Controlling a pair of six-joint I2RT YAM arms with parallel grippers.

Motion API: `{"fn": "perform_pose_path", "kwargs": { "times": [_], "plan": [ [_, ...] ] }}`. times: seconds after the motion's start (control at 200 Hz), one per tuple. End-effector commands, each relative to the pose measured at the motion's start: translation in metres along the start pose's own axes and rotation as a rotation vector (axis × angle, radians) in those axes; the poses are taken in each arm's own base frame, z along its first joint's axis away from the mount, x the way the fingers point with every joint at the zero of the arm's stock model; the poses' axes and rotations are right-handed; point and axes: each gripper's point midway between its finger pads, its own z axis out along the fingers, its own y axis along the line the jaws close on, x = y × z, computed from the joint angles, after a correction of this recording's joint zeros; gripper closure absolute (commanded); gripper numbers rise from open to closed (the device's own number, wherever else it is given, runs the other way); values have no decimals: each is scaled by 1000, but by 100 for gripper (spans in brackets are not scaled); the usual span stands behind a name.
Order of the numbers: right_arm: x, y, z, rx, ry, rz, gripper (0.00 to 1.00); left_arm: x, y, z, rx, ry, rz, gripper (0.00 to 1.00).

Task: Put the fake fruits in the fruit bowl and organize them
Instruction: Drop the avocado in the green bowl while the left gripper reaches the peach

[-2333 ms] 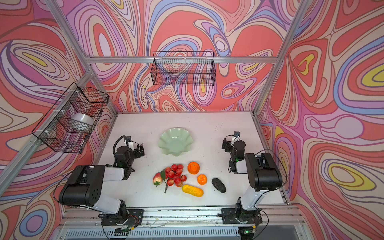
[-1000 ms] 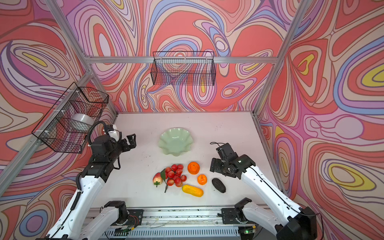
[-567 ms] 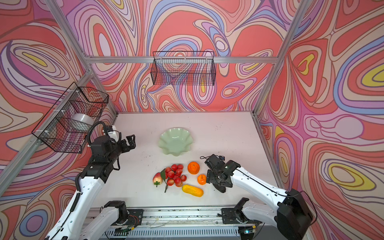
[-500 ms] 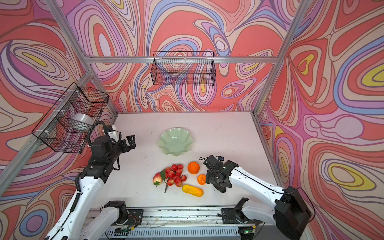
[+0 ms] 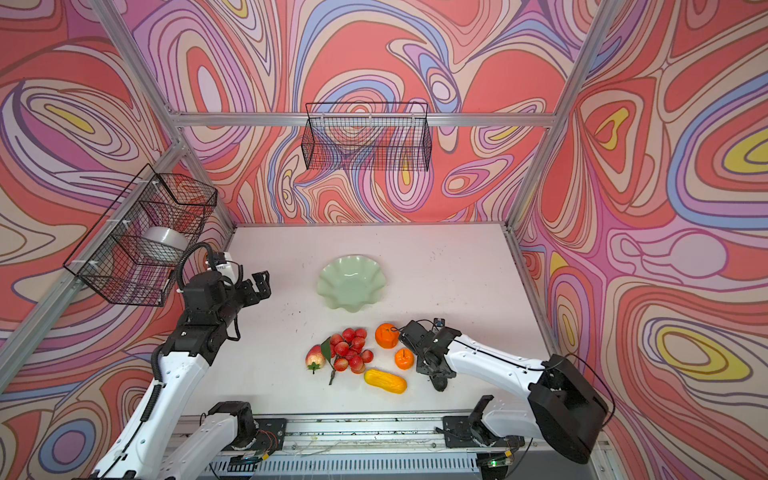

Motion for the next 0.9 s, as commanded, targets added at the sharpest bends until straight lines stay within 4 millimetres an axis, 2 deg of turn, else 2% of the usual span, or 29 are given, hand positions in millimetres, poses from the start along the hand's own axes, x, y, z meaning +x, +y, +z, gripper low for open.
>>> {"fn": "perform_pose_path", "kwargs": {
  "times": [0.0,0.165,0.235,0.335,0.431,0.561,0.631,0.756,0.896],
  "plan": [
    [-38,21,-30,-40,-118,-1,75,-3,3,-4,-33,29,-16,0],
    [-112,80,-93,-136,-286,-85,78,14,2,-8,-20,101,-31,1],
    [-146,114,-115,-180,-351,-146,78,21,0,-12,-2,134,-47,1],
    [-188,168,-119,-263,-376,-226,78,35,-10,-18,59,182,-85,3],
    [-215,219,-93,-312,-354,-323,80,46,-14,-26,95,221,-120,6],
    [-246,258,-51,-298,-313,-430,80,61,-17,-39,117,285,-139,7],
    [-257,269,-32,-301,-299,-451,80,71,-20,-45,135,338,-159,7],
    [-272,282,-9,-330,-294,-464,81,93,-27,-54,175,444,-222,9],
    [-271,294,16,-347,-261,-486,80,120,-35,-56,223,543,-297,11]
  ]
}}
